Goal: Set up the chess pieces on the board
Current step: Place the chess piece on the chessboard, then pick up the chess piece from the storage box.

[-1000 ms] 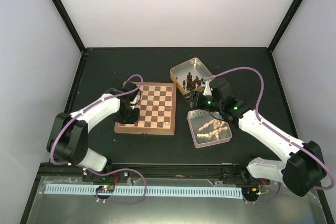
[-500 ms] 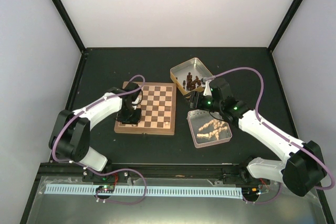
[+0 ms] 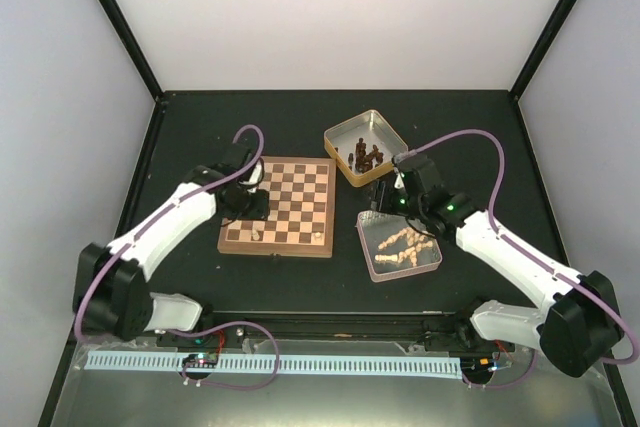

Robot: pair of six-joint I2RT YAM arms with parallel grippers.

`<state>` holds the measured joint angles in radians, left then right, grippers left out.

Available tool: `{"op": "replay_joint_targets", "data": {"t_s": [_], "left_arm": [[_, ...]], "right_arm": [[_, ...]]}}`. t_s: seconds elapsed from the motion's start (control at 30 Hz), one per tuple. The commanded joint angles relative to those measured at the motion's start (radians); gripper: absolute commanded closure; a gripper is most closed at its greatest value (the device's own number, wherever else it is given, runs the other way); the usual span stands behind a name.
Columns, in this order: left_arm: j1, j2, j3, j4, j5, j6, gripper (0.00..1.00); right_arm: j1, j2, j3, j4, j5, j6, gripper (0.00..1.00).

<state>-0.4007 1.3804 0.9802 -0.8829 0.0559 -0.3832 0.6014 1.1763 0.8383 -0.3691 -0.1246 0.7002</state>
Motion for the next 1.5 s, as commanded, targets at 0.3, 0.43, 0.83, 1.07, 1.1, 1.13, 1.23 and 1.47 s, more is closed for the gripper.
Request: {"op": "replay_joint_targets", "data": {"t_s": [0.3, 0.43, 0.83, 1.07, 1.1, 1.13, 1.23, 1.47], "left_arm": [[-0.004, -0.521, -0.138, 0.399, 0.006, 0.046, 0.37], [-0.003, -0.645, -0.209, 0.487, -0.021, 0.044, 0.26], [-0.001, -0.757, -0.258, 0.497, -0.081, 0.047, 0.13], [-0.002, -0.797, -0.256, 0.456, -0.111, 0.046, 0.13], [-0.001, -0.808, -0.256, 0.449, -0.114, 0.045, 0.12], [-0.001, -0.819, -0.258, 0.441, -0.115, 0.042, 0.12], [-0.002, -0.853, -0.259, 0.408, -0.122, 0.032, 0.11], [-0.001, -0.956, -0.259, 0.352, -0.113, 0.023, 0.07]], "right_arm": [[-0.067, 0.092, -0.086, -0.235, 0.362, -0.108, 0.56], [-0.09, 0.168, -0.077, -0.245, 0.367, -0.138, 0.6], [-0.097, 0.252, -0.067, -0.245, 0.323, -0.172, 0.85], [-0.097, 0.18, -0.044, -0.276, 0.317, -0.158, 0.99], [-0.096, 0.165, -0.038, -0.283, 0.316, -0.156, 0.99], [-0.095, 0.149, -0.031, -0.291, 0.311, -0.154, 0.99], [-0.095, 0.107, -0.012, -0.301, 0.282, -0.144, 0.99], [-0.044, 0.053, 0.051, -0.299, 0.167, -0.11, 0.99]]}}
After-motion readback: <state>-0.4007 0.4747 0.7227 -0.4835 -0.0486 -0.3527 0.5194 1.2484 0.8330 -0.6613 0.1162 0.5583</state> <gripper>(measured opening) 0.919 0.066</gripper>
